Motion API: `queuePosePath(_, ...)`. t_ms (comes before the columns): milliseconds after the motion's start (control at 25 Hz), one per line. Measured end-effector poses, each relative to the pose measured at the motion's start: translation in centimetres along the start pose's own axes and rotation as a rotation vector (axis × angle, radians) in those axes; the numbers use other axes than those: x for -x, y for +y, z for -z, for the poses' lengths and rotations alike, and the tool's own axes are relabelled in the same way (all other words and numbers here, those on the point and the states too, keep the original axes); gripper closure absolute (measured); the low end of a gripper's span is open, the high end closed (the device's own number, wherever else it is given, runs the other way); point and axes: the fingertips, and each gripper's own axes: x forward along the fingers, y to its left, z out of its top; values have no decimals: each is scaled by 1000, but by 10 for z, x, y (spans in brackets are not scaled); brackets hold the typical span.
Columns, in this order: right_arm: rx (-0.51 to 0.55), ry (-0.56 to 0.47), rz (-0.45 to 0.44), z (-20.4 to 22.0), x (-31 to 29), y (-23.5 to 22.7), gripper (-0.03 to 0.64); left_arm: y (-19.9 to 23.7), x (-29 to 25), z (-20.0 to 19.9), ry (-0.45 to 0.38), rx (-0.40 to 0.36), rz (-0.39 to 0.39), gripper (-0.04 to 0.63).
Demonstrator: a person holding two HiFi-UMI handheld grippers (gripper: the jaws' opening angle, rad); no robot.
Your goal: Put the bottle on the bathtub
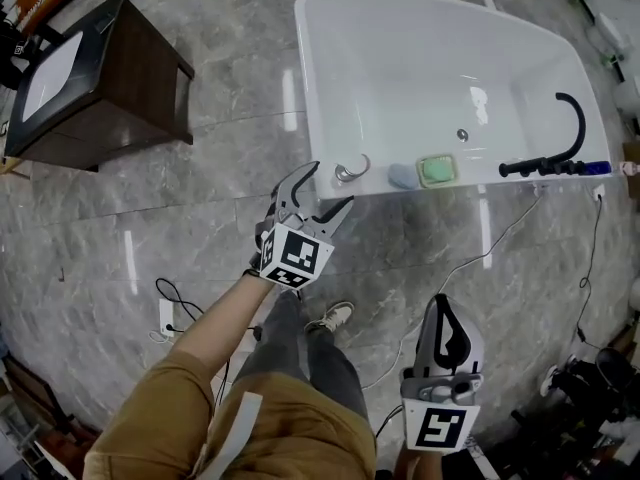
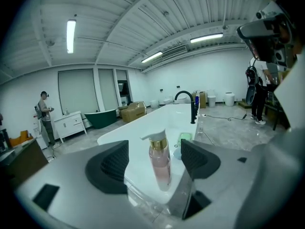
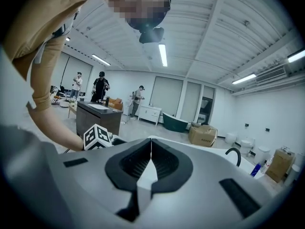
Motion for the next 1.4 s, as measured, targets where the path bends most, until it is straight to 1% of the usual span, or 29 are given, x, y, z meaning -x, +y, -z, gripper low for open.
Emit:
queuePosePath(40,0,-4,-1,-4,4,-2,611,0,5,-4,7,-2,-12,256)
queuePosePath(120,-2,-11,-4,-11,13,-4,611,0,17,-11,22,0,-33,310)
queuePosePath(240,0,-24,-9,-23,24,-5,611,3,34,-19,40,15,-54,354)
queuePosePath(360,6,-45,-9,-35,35,-9,611,4,49,-30,53,14,-78,416)
queuePosePath(520,12,-69,-5,-48,53,-16,611,6,70,-54,40,-2,-113,526)
queuePosePath(680,11,-90,-8,-59,64,-18,611,9,92,-82,13,-11,-141,580)
queuePosePath(920,29,-104,-16,-75,76,-19,611,7,132,-120,-33,28,-167,588)
queuePosePath(1160,49,-137,-7,-95,77,-26,611,13,164,-150,-77,42,-180,588)
queuePosePath(1400,51,-145,7,-108,73,-33,611,37,206,-201,-184,49,-209,588)
